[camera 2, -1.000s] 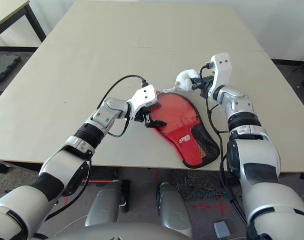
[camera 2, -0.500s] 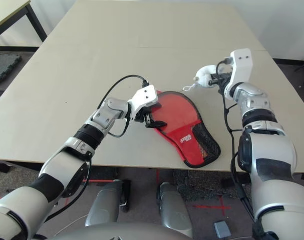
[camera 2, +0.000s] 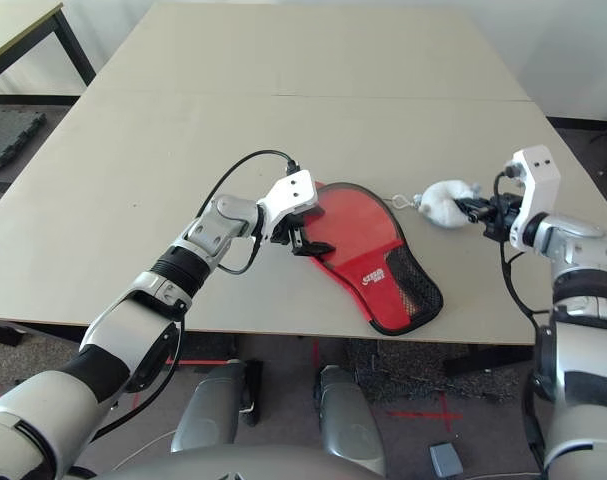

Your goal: Store the ping-pong paddle in its case and zip it.

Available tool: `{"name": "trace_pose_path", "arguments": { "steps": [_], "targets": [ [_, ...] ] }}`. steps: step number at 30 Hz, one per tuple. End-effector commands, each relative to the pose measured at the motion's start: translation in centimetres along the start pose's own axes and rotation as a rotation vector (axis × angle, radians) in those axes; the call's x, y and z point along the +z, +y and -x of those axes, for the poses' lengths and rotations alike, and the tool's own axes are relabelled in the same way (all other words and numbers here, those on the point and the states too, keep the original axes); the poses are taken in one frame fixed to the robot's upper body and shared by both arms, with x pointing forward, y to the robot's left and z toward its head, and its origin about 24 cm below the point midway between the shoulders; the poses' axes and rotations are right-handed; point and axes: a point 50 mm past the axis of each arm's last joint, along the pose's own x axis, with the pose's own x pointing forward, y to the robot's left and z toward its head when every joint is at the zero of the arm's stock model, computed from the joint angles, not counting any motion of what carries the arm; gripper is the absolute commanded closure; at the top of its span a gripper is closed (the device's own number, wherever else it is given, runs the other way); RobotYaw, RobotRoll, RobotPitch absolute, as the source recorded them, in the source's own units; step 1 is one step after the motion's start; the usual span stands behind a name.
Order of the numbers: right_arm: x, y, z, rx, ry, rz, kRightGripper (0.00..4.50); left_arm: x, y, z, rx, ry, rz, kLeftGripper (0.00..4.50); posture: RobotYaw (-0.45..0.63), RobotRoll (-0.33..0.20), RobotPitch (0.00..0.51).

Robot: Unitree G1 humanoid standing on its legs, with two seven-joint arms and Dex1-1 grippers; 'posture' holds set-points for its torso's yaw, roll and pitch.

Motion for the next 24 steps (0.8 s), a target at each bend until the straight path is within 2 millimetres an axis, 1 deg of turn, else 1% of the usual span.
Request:
{"name": "trace_pose_path", "arguments": {
  "steps": [1,4,7,10,13,19,24],
  "targets": [
    [-1.2,0.7,1.4,0.086,0.073,-0.062,4.50,-1.8,-0.8,-0.7,-0.041,0.089,0.022,0.00,-0.03,0.000,0.135],
    [-1.8,1.7,2.4,0.167,0.130,-0.093,4.50,-1.6,-0.8,-0.8,-0.043,0.086,0.018,0.00,-0.04,0.000,0.136],
    [-1.9,2.3,2.8,0.197,0.153,-0.105,4.50,-1.5,-0.7,-0.9,-0.043,0.085,0.017,0.00,-0.04,0.000,0.136],
    [-1.9,2.5,3.1,0.198,0.160,-0.099,4.50,-1.4,-0.7,-1.0,-0.042,0.083,0.017,0.00,-0.04,0.000,0.136],
    [-1.3,2.2,2.8,0.166,0.126,-0.086,4.50,-1.4,-0.8,-1.1,-0.045,0.083,0.016,0.00,-0.04,0.000,0.136],
    [-0.9,3.7,2.9,0.298,0.149,-0.099,4.50,-1.5,-0.8,-1.0,-0.044,0.083,0.015,0.00,-0.03,0.000,0.140],
    [0.2,5.7,3.6,0.460,0.151,-0.141,4.50,-1.6,-0.8,-1.0,-0.042,0.087,0.016,0.00,-0.04,0.000,0.145]
  ]
}}
